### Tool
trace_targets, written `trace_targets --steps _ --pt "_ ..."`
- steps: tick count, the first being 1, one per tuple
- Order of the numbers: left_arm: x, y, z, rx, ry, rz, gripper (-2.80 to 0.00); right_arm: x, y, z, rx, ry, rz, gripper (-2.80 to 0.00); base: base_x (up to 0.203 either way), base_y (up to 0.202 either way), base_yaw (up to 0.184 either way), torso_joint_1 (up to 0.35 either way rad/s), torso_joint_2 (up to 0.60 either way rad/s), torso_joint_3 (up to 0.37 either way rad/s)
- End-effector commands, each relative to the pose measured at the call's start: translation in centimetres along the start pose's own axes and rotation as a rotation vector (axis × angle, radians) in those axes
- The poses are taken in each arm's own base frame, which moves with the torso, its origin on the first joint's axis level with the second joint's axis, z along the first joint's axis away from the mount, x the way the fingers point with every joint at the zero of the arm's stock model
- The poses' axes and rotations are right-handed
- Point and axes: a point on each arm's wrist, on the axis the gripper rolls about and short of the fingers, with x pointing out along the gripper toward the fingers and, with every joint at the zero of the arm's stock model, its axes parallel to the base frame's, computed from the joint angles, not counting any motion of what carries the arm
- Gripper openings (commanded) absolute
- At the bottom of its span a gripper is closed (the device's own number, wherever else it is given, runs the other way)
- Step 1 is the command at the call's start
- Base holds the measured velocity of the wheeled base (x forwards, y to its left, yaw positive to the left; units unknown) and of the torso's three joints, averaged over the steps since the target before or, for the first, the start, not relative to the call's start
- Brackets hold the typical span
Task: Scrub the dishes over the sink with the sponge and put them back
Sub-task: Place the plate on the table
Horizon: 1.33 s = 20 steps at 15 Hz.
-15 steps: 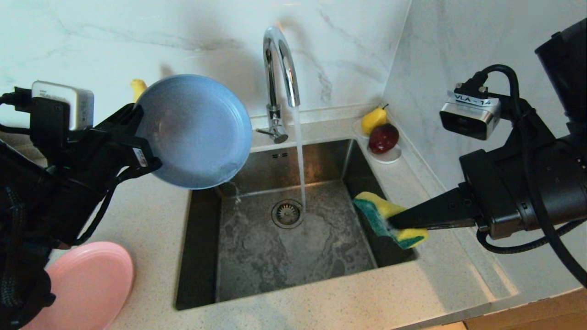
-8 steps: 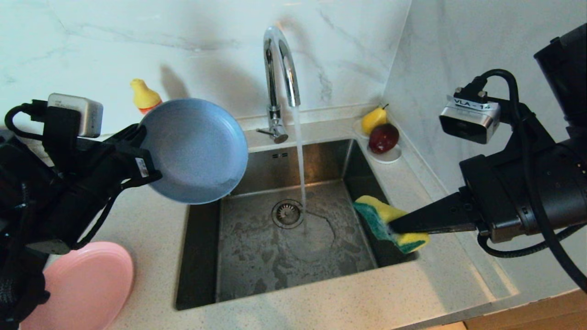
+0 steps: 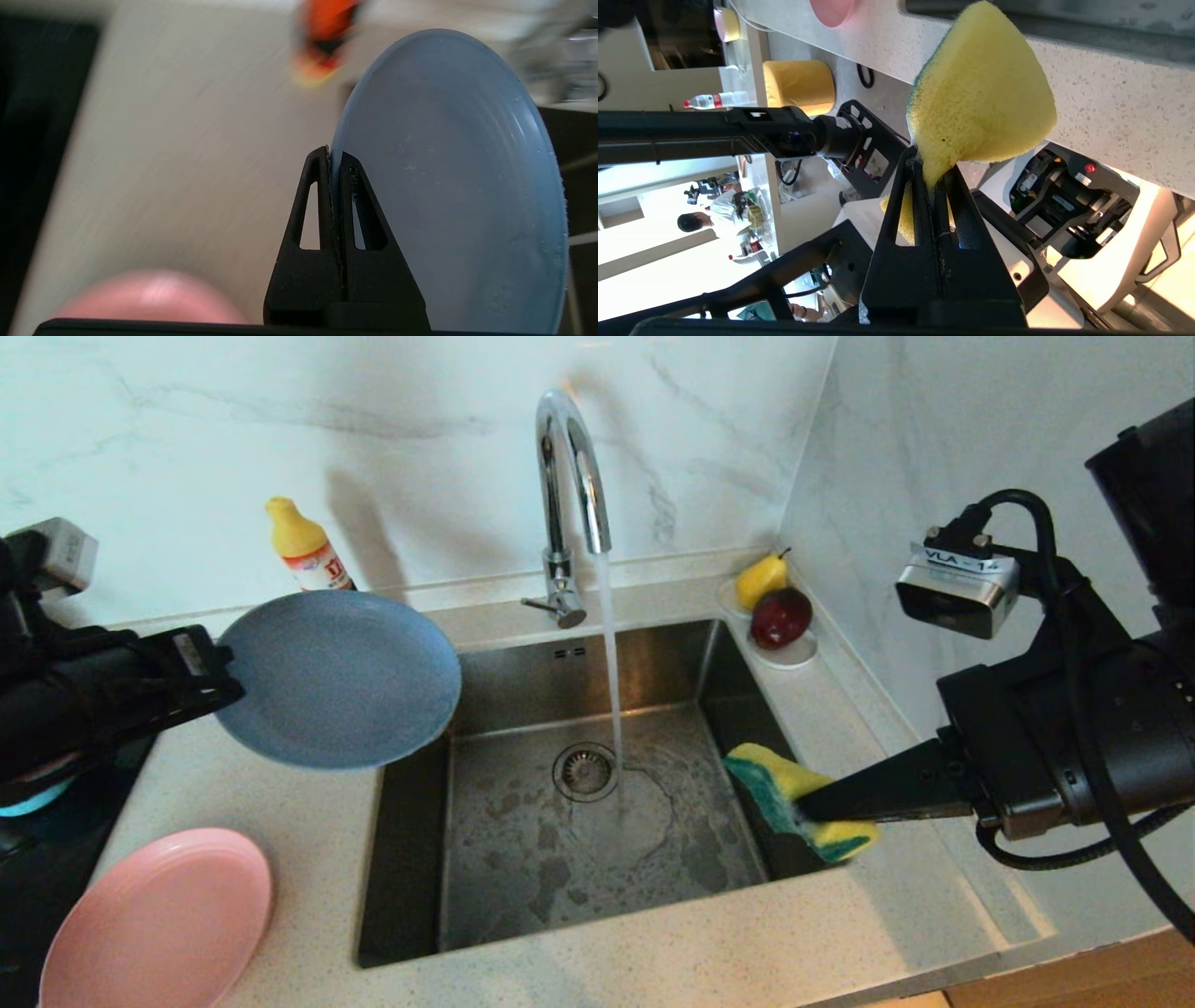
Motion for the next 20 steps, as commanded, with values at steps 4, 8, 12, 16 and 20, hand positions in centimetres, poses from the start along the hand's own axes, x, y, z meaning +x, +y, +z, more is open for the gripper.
trace_targets --steps 4,8,12,16,20 --pt "-2.3 3.8 2.1 -0.181 0.067 0.188 -2.8 0.9 -0.8 -0.4 0.021 0.037 -0.021 -2.8 0.0 0.0 0.0 0.0 0.0 0.0" --pt "-2.9 6.0 2.5 -0.246 0.067 0.249 -2.8 0.9 -1.0 -0.4 0.024 0.038 -0.026 -2.8 0.0 0.0 0.0 0.0 0.0 0.0" --pt "-2.8 8.4 2.3 -0.277 0.072 0.342 -2.8 1.1 -1.3 -0.6 0.031 0.046 -0.036 -2.8 0.0 0.0 0.0 0.0 0.0 0.0" --pt "-2.4 10.6 2.1 -0.31 0.073 0.411 -2.8 1.2 -1.4 -0.5 0.033 0.047 -0.037 -2.8 0.0 0.0 0.0 0.0 0.0 0.0" --pt "-1.6 12.4 1.9 -0.371 0.071 0.451 -2.8 1.4 -1.5 -0.5 0.038 0.055 -0.041 -2.8 0.0 0.0 0.0 0.0 0.0 0.0"
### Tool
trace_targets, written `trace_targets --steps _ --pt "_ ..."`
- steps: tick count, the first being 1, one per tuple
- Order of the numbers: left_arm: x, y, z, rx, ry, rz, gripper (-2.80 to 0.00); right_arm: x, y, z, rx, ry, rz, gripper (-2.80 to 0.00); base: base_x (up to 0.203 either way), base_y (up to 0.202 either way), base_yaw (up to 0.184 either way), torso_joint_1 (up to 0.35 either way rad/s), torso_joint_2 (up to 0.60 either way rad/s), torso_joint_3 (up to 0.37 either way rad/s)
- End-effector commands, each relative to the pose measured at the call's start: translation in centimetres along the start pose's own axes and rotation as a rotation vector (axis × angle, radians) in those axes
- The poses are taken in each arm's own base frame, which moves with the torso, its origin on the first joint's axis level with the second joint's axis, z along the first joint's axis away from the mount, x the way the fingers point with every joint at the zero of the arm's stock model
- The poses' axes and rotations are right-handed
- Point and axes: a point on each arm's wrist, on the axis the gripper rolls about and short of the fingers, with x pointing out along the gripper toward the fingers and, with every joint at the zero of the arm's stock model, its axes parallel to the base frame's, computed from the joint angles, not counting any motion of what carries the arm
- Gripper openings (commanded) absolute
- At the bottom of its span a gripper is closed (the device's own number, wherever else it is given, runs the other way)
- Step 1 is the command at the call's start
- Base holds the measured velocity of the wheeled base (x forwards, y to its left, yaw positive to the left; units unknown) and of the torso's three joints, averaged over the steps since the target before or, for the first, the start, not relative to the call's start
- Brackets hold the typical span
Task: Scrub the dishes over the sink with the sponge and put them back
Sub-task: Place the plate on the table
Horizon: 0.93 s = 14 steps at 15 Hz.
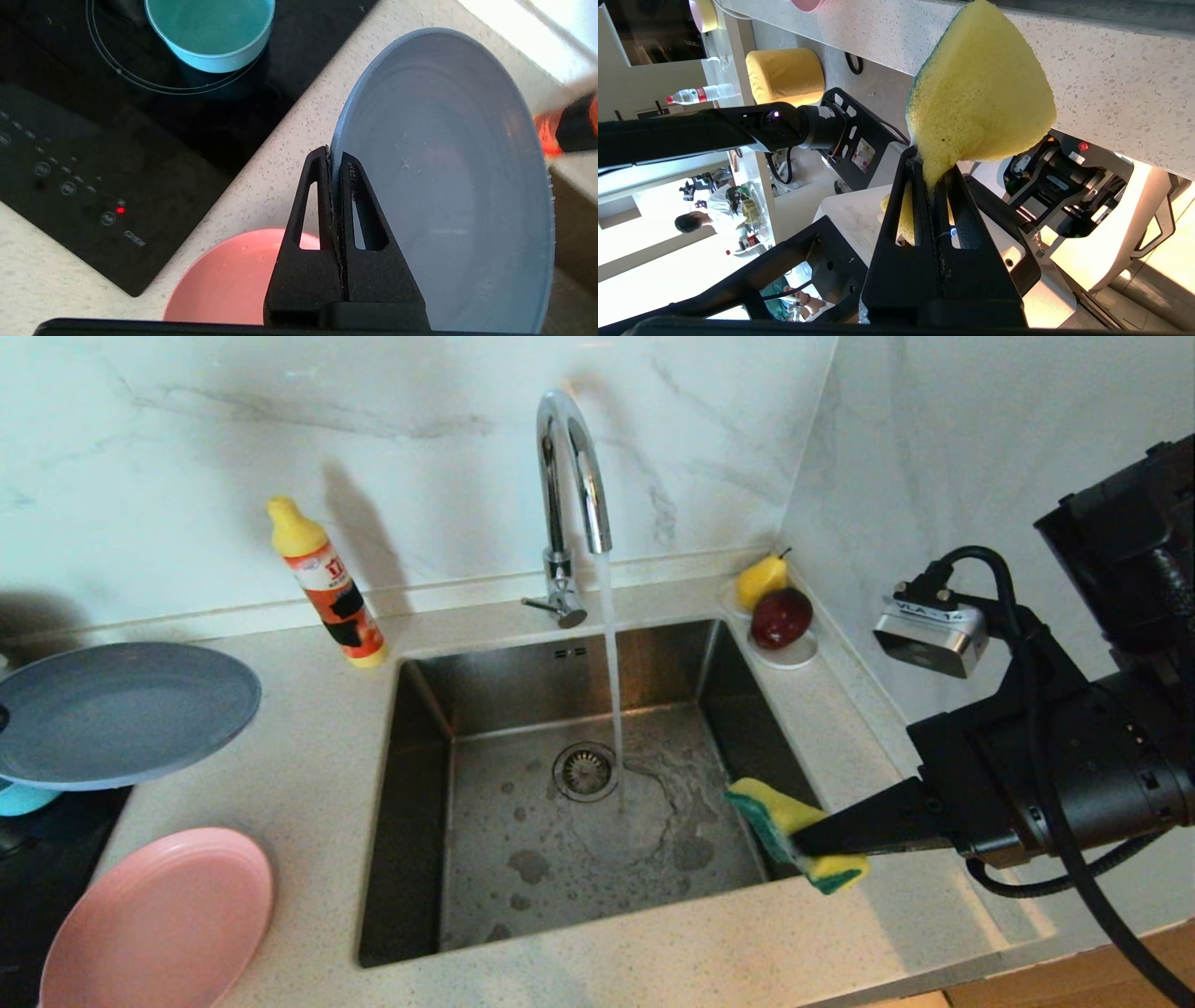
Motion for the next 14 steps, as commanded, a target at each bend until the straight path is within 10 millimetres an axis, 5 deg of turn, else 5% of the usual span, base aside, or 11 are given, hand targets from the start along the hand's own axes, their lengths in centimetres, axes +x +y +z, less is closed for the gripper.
trace_targets --steps 1,14 --pt "1.7 0.7 0.0 -0.042 0.014 0.025 -2.8 0.2 -0.1 0.0 0.006 0.008 -0.001 -2.8 0.0 0.0 0.0 0.0 0.0 0.0" --pt "11.9 1.8 1.8 -0.105 -0.011 0.047 -2.8 1.3 -0.9 0.5 0.028 0.022 -0.017 -2.8 0.0 0.0 0.0 0.0 0.0 0.0"
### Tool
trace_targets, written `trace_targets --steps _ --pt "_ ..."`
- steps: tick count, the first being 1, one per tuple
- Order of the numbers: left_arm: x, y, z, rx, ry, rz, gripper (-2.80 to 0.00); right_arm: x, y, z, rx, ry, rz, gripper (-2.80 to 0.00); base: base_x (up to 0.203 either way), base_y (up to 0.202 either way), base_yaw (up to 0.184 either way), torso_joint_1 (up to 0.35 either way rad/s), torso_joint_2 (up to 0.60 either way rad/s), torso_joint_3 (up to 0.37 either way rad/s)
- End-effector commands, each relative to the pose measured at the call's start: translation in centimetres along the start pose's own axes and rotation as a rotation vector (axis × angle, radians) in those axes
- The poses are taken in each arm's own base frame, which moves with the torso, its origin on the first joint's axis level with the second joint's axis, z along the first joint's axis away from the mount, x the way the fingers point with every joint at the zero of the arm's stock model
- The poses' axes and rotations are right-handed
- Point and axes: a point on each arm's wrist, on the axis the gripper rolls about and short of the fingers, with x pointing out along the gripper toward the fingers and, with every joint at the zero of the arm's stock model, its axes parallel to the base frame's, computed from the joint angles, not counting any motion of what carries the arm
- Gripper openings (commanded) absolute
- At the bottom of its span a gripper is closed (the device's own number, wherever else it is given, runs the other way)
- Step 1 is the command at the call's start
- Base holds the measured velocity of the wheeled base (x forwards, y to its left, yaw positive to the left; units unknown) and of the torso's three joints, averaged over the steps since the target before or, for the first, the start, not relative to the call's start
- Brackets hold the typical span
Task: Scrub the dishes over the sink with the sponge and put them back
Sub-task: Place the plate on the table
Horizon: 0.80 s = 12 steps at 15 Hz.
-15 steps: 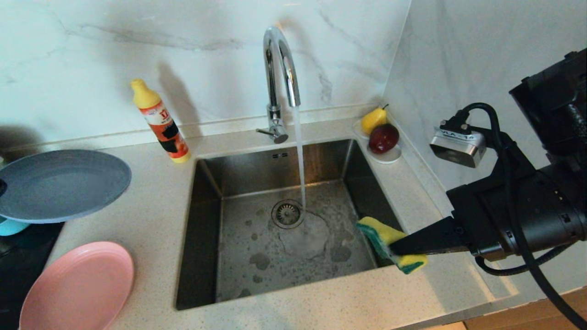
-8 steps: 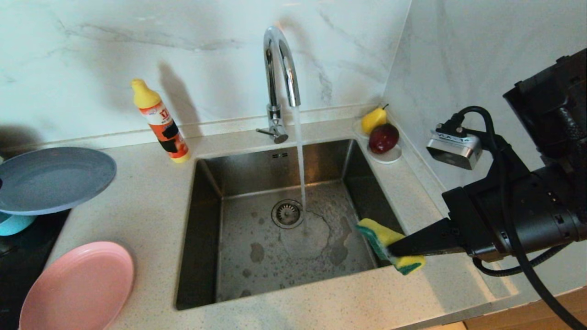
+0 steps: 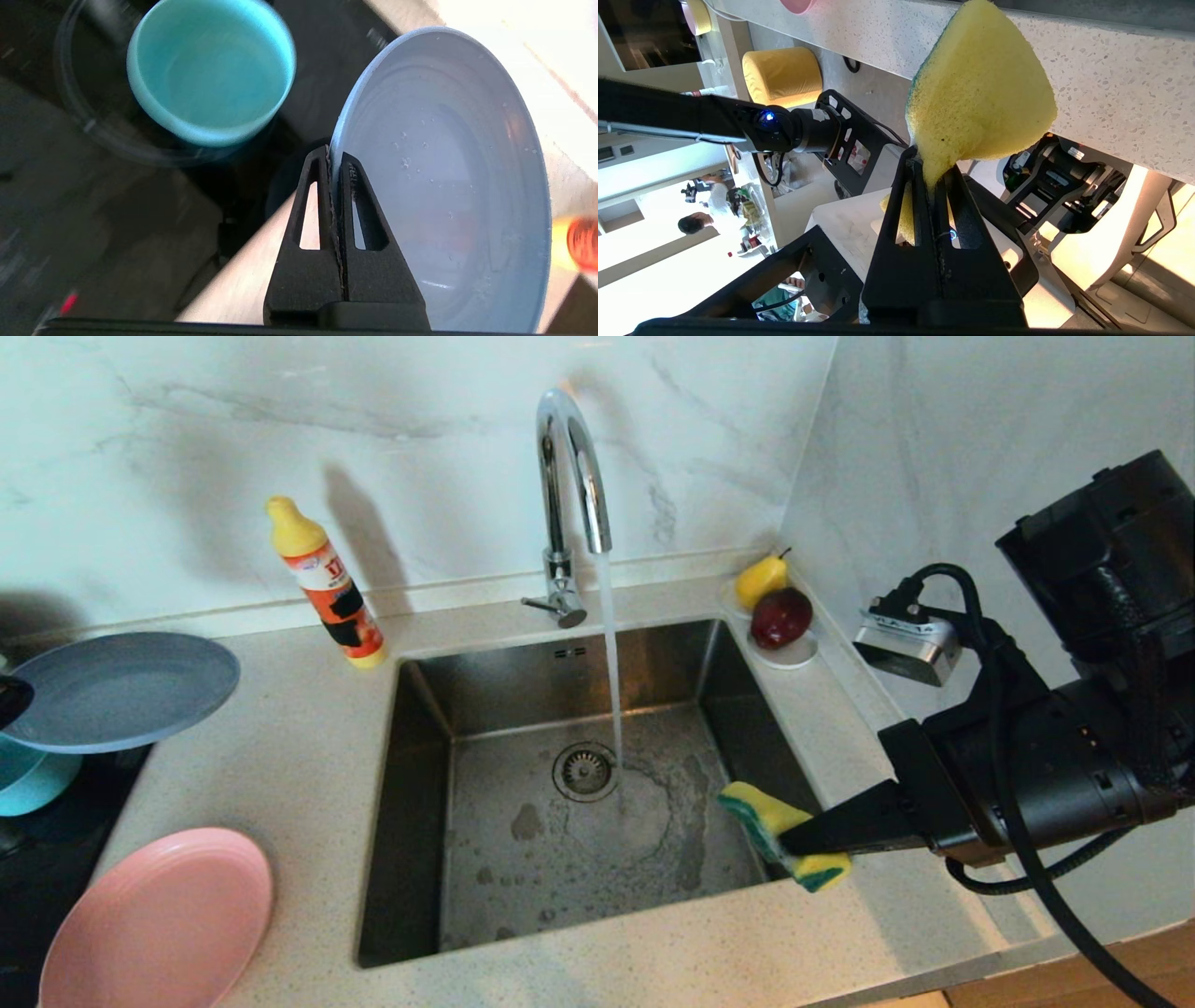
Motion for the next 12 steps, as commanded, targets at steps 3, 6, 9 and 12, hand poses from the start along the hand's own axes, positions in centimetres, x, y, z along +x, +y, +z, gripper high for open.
trace_targets --steps 3,6,9,12 --pt "4.6 0.2 -0.5 0.0 0.047 -0.013 -2.8 0.4 -0.6 0.0 0.021 0.013 -0.014 -2.8 0.0 0.0 0.0 0.0 0.0 0.0" --pt "6.5 -0.1 -0.3 0.001 0.034 -0.056 -2.8 0.6 -0.6 0.2 0.021 0.012 -0.01 -2.8 0.0 0.0 0.0 0.0 0.0 0.0" --pt "8.3 -1.2 -0.5 0.015 0.041 -0.083 -2.8 0.6 -0.7 0.2 0.02 0.008 -0.008 -2.8 0.0 0.0 0.0 0.0 0.0 0.0" --pt "10.7 -1.5 -2.0 0.034 0.081 -0.085 -2.8 0.7 -1.2 0.2 0.034 0.008 -0.02 -2.8 0.0 0.0 0.0 0.0 0.0 0.0"
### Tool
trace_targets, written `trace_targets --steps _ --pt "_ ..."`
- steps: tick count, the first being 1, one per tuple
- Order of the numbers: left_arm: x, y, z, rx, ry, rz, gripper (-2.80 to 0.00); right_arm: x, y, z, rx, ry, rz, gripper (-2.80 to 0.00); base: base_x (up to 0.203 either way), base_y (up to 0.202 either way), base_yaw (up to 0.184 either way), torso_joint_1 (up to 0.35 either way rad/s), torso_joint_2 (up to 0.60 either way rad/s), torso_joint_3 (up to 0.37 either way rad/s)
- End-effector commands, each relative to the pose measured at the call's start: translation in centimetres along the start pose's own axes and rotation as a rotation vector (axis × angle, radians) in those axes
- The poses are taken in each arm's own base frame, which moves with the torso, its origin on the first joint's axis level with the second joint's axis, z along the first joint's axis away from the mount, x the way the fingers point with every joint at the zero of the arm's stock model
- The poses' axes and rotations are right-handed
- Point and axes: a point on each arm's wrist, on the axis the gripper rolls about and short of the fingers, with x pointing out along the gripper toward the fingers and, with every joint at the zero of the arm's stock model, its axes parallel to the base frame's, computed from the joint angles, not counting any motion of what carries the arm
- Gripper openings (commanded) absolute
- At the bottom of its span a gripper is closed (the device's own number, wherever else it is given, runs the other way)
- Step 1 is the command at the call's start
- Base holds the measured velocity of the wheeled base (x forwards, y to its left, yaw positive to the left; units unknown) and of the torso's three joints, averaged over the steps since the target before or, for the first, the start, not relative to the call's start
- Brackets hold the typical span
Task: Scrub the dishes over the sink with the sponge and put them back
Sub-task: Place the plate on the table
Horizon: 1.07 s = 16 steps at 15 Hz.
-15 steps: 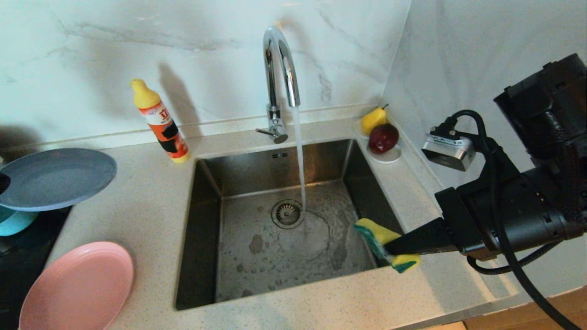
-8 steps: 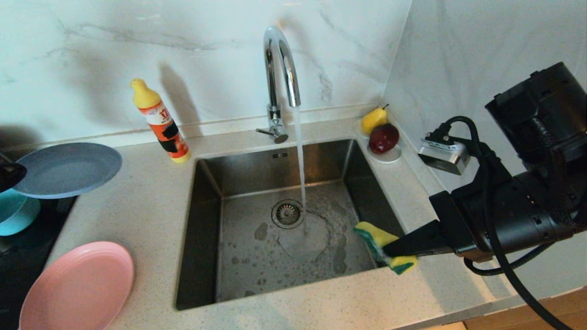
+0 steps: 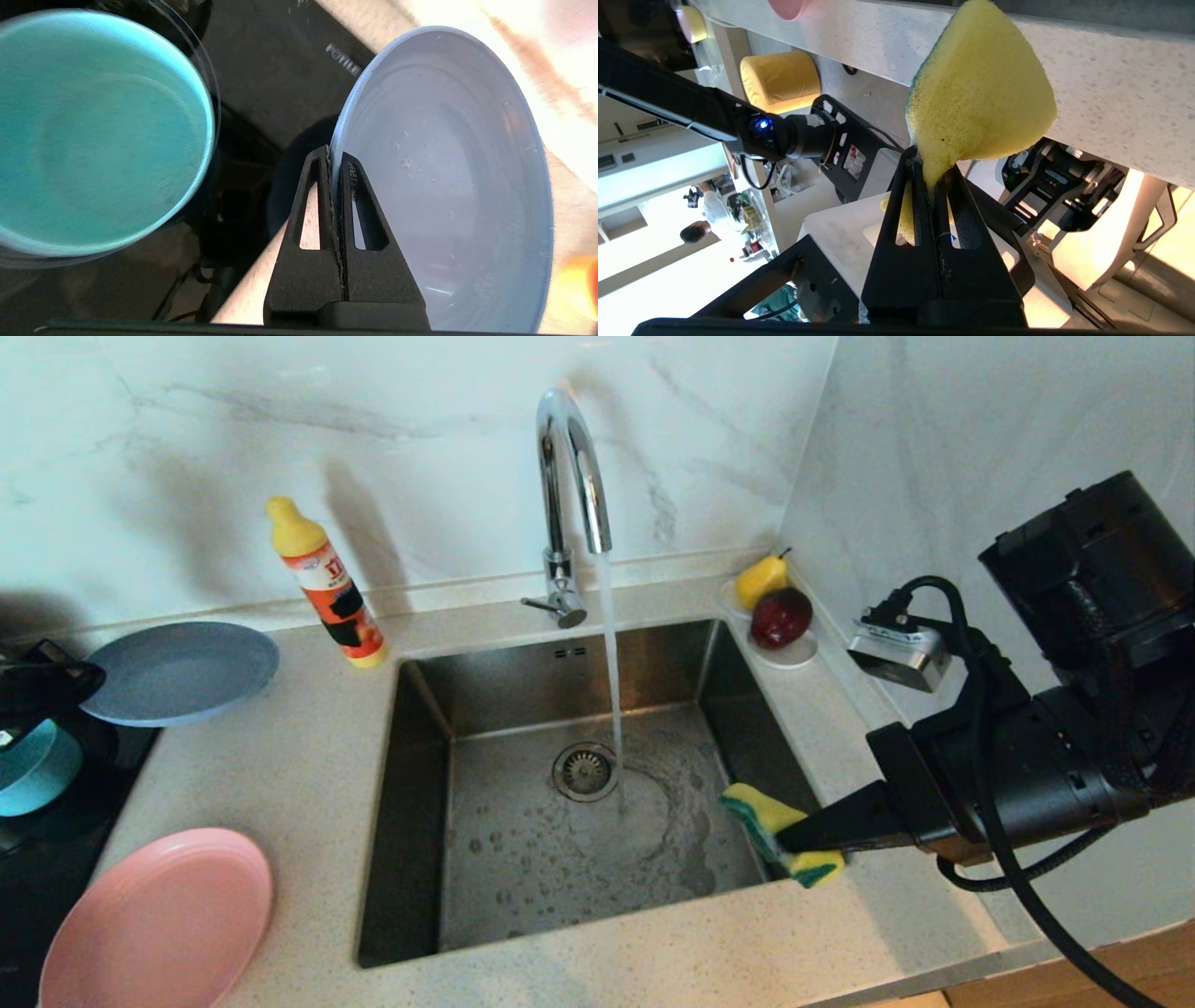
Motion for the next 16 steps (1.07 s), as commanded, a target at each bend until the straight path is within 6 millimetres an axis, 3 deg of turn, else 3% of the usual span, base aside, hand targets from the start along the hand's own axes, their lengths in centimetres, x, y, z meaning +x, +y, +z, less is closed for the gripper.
trace_targets --steps 1,8,16 --pt "2.8 0.2 -1.7 0.002 0.048 0.004 -2.8 0.0 -0.2 -0.1 0.01 0.005 -0.003 -2.8 0.0 0.0 0.0 0.0 0.0 0.0" --pt "3.8 -2.1 -0.8 -0.001 0.075 -0.022 -2.8 -0.3 -0.1 -0.2 0.007 0.0 -0.002 -2.8 0.0 0.0 0.0 0.0 0.0 0.0" --pt "4.2 -1.7 -1.6 0.004 0.117 0.004 -2.8 -0.2 -0.2 -0.2 0.01 0.003 -0.003 -2.8 0.0 0.0 0.0 0.0 0.0 0.0"
